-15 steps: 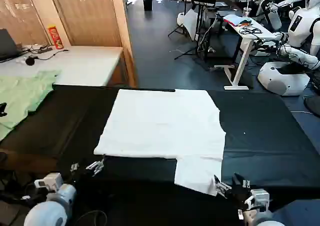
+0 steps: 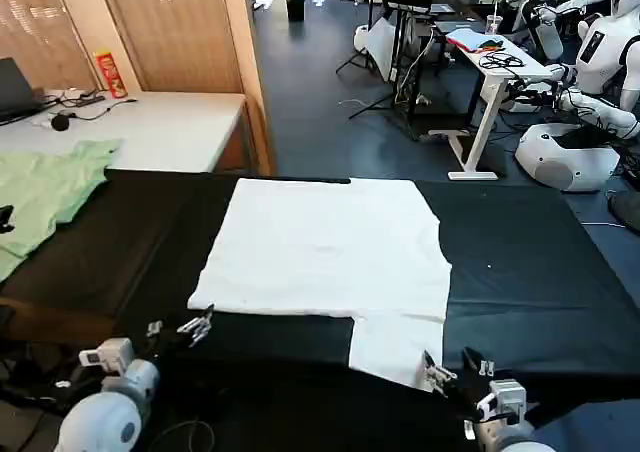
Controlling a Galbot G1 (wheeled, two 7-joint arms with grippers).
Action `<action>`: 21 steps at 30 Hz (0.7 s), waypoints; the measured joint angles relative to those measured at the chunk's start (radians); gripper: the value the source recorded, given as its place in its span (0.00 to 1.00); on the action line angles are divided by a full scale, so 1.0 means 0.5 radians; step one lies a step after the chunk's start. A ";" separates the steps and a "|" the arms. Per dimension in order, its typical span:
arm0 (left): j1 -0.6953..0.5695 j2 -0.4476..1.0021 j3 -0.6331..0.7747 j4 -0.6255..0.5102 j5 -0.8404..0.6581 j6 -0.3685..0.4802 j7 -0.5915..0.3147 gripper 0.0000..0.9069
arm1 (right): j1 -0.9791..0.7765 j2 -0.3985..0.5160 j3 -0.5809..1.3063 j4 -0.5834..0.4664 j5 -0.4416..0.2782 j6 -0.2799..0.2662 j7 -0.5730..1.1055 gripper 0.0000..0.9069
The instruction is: Fold and organize the clothes.
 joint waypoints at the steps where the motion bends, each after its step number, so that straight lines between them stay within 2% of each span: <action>1: -0.001 -0.001 0.000 0.010 -0.001 -0.006 0.001 0.00 | 0.000 0.002 -0.006 -0.003 -0.001 0.000 -0.001 0.44; 2: -0.002 -0.001 0.000 0.019 -0.001 -0.013 0.002 0.00 | 0.000 0.005 -0.012 -0.007 -0.006 0.001 -0.002 0.29; 4: -0.003 -0.004 0.000 0.039 -0.001 -0.024 0.003 0.00 | -0.001 0.011 -0.024 -0.008 -0.016 0.001 -0.004 0.11; 6: -0.001 -0.004 -0.001 0.051 -0.001 -0.032 0.005 0.00 | -0.005 0.018 -0.036 -0.008 -0.027 0.002 -0.004 0.06; 14: 0.067 -0.024 -0.002 -0.024 0.001 -0.042 0.017 0.00 | -0.060 0.034 -0.022 0.062 -0.032 -0.004 0.073 0.01; 21: 0.175 -0.027 -0.057 -0.184 0.063 -0.038 0.000 0.00 | -0.211 0.046 0.016 0.262 -0.019 -0.047 0.154 0.00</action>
